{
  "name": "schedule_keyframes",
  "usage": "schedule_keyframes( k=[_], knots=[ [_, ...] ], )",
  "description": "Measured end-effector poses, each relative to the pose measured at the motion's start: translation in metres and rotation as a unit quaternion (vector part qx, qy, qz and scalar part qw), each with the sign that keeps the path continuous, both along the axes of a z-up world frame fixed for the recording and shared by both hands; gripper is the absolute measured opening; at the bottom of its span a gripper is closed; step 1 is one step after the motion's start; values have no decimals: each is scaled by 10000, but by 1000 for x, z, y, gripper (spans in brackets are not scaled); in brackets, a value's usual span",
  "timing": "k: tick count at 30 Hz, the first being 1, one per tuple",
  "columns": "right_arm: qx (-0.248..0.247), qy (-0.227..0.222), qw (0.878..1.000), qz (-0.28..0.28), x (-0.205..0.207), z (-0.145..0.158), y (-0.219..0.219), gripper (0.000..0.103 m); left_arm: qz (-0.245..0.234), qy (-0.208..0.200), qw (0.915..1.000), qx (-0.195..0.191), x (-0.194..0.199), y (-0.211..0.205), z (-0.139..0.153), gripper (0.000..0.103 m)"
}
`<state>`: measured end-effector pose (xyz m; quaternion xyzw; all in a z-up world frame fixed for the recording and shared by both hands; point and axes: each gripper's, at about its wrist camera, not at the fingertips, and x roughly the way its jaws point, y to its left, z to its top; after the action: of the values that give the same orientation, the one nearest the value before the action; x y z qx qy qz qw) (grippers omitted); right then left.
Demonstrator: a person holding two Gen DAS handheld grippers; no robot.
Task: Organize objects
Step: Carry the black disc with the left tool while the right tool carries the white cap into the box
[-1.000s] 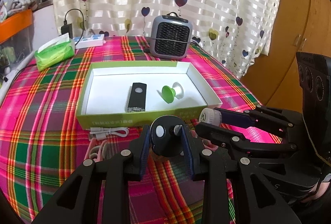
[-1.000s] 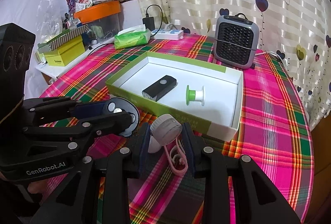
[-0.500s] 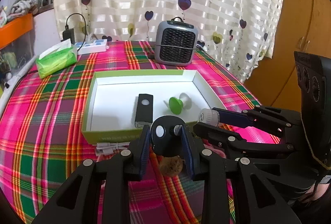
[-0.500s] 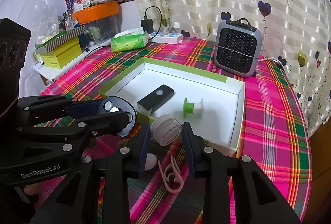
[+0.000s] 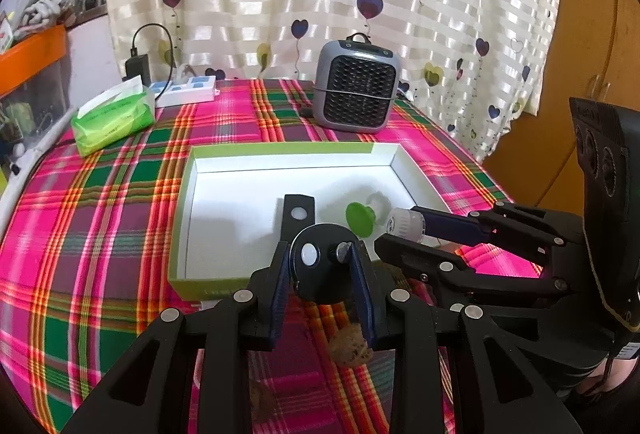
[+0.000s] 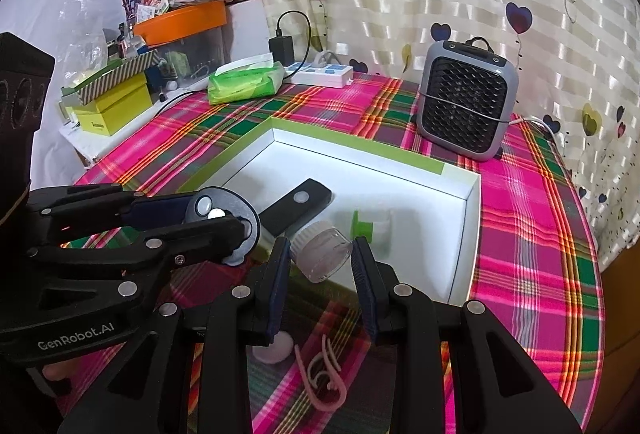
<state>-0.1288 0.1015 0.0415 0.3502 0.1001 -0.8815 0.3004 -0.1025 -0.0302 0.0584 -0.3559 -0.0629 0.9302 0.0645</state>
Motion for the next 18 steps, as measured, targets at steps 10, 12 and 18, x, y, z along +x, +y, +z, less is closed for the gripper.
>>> schedule_keyframes(
  k=[10,12,18],
  knots=[
    [13,-129,9999,91,-24,-9,-15,33,165,-28,9998,-95,-18,-12,-3,27],
    [31,-151,9998,118,-27,-12,-18,33,221,-23,9997,-125,-21,-15,-5,27],
    [72,-220,9996,168,-34,-18,-23,33,334,-71,9992,-194,-28,-20,-11,27]
  ],
)
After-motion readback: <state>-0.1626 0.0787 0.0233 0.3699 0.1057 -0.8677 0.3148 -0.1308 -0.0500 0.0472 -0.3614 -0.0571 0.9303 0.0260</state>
